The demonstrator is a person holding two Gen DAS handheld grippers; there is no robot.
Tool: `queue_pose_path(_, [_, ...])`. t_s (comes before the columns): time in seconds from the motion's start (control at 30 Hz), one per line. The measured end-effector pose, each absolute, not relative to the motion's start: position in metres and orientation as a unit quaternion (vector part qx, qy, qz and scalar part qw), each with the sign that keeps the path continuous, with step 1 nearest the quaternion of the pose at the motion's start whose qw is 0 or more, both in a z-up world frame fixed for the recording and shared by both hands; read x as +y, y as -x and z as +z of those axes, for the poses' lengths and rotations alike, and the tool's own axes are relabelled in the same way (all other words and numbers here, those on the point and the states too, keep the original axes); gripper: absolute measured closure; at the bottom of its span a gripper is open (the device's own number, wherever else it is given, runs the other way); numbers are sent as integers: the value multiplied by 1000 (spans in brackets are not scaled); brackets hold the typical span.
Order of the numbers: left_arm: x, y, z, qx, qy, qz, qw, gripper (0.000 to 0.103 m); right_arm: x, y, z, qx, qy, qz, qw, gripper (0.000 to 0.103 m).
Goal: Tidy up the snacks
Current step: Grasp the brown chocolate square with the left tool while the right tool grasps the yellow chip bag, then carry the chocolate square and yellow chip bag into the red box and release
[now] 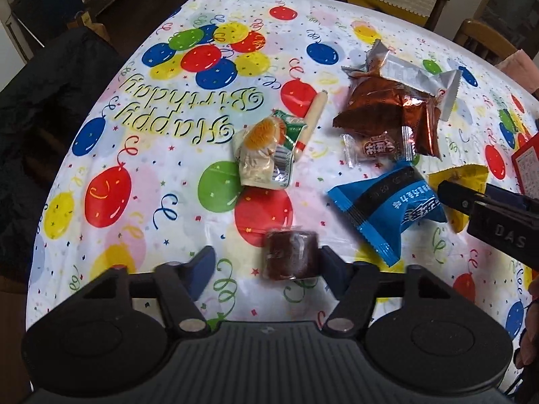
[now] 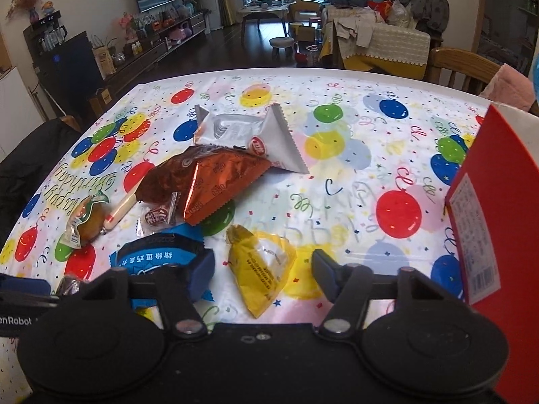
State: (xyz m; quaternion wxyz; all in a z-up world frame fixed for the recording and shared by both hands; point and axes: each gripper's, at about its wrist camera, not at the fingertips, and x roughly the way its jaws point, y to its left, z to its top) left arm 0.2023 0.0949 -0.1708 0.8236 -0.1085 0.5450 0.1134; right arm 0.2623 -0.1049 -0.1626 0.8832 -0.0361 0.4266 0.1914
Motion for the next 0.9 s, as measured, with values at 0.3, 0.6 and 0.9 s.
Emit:
queue_pose_path(0.3, [90, -201, -167, 543, 102, 104, 827, 69, -107, -260, -162, 426, 30, 195, 883, 67])
queue_pose_path(0.6, [89, -191, -160, 550, 95, 114, 822, 69, -113, -239, -144, 424, 25, 196, 884, 68])
queue_pose_path(0.9, [79, -167, -130, 529, 90, 83, 840, 69, -126, -196, -106, 409, 12, 202, 890, 68])
